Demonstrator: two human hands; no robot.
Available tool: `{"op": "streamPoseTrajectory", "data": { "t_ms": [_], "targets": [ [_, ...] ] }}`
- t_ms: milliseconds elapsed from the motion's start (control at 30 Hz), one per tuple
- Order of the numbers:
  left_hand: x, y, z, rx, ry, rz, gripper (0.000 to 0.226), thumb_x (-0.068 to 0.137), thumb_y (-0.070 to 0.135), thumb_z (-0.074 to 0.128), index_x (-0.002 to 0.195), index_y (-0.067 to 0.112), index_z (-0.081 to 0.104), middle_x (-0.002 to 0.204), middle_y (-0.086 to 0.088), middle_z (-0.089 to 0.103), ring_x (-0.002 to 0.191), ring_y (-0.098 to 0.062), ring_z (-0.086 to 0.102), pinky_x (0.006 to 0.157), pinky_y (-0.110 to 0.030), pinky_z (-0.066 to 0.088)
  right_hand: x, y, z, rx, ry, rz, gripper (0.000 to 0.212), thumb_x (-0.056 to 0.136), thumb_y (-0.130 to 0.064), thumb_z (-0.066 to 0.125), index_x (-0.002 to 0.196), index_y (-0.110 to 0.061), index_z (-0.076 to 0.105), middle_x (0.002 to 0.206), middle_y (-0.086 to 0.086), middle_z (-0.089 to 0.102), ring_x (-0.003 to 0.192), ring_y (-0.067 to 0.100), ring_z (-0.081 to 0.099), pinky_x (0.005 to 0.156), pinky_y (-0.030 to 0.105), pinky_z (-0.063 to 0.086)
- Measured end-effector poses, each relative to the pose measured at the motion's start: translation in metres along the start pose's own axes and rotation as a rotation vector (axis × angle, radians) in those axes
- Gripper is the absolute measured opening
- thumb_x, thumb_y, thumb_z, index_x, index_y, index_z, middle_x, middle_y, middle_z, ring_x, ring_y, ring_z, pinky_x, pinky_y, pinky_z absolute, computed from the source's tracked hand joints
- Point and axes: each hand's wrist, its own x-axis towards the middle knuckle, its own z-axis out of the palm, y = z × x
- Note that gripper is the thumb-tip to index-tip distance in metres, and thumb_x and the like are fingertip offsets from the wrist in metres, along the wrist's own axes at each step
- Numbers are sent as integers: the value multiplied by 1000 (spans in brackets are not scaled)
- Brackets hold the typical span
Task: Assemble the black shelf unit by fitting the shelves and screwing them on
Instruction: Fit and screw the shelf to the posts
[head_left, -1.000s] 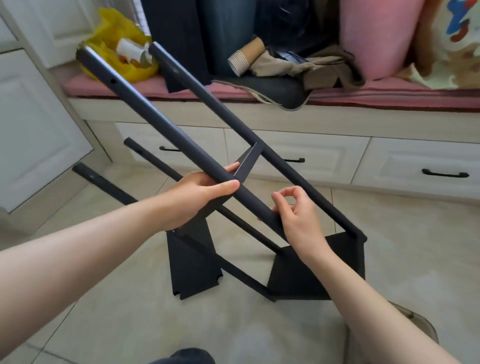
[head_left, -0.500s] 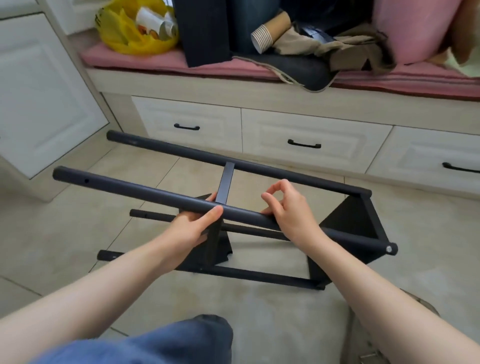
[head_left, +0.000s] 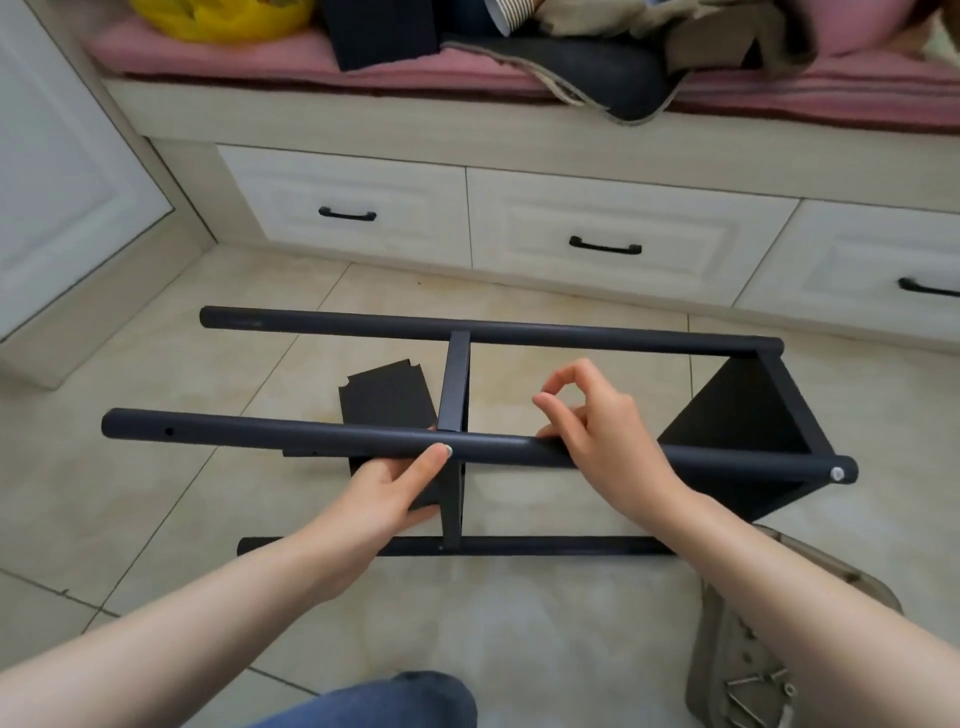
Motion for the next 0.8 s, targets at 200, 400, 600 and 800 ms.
{"op": "streamPoseTrajectory", "data": {
  "t_ms": [200, 400, 600, 800],
  "targets": [
    [-5, 14, 0, 412, 29, -105, 53, 95, 63, 47, 115, 19, 68, 115, 10, 71, 114, -10, 65, 96, -34, 57, -3, -1, -1, -30, -14, 1, 13, 97, -38, 53, 103, -27, 49, 74, 1, 74, 74, 8, 71, 79, 43, 59],
    [-24, 54, 9, 1063, 37, -51, 62, 100, 62, 40, 79, 13, 71, 74, 5, 71, 65, -19, 71, 60, -35, 62, -12, -1, -3, -24, -43, 48, 12, 97, -38, 53, 101, -28, 49, 72, -1, 74, 74, 11, 71, 81, 44, 58],
    [-29, 61, 3, 1771, 164, 981, 43, 75, 47, 84, 64, 14, 57, 56, -1, 55, 50, -27, 57, 46, -25, 33, -20, -3, 1, -8, -49, 80, 11, 98, -37, 55, 99, -28, 49, 70, -2, 73, 73, 13, 71, 79, 46, 58],
    [-16, 42, -24, 1539, -123, 430, 48, 80, 79, 19, 87, 36, 39, 87, 14, 52, 80, -8, 51, 63, -25, 38, -32, -3, 5, -32, -93, 23, 11, 97, -39, 54, 99, -30, 48, 69, 6, 72, 72, 21, 70, 76, 49, 57]
  ]
}}
